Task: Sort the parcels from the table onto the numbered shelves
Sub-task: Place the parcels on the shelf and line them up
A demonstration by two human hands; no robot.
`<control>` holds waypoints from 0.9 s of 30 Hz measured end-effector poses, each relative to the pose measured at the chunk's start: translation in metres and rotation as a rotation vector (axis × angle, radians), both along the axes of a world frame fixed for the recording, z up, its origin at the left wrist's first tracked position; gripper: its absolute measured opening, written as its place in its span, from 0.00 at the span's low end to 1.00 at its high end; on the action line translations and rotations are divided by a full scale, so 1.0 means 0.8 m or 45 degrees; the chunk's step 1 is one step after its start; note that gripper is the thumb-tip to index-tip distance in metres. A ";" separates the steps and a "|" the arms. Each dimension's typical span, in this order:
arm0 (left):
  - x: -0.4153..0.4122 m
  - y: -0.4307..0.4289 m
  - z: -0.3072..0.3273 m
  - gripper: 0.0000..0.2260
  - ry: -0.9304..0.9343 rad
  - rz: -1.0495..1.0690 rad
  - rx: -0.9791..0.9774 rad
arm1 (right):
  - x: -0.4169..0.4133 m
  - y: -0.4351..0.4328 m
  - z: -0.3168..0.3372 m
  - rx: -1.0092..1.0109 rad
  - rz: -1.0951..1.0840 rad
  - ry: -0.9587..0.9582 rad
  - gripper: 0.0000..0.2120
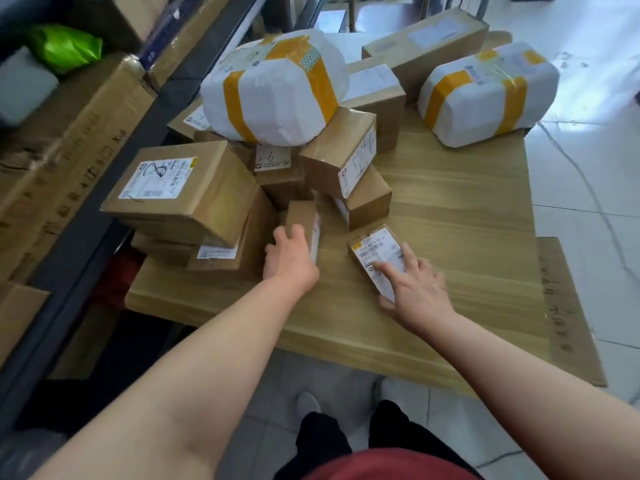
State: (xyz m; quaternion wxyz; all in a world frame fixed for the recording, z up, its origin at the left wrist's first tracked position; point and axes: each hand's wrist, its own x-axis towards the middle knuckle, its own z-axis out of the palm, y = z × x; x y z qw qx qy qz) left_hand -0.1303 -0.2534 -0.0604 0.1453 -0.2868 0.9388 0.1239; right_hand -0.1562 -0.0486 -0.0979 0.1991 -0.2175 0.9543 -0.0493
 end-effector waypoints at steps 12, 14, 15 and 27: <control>0.058 0.021 -0.014 0.24 0.137 0.488 0.628 | -0.016 0.014 -0.005 -0.020 0.086 -0.002 0.31; 0.059 0.021 -0.013 0.19 0.140 0.464 0.522 | -0.015 0.014 -0.005 -0.004 0.104 0.013 0.31; 0.058 0.022 -0.013 0.19 0.154 0.462 0.502 | -0.015 0.015 -0.005 -0.002 0.111 0.016 0.31; 0.050 0.066 -0.042 0.47 -0.022 0.296 0.223 | -0.015 0.034 -0.014 -0.313 0.002 -0.122 0.36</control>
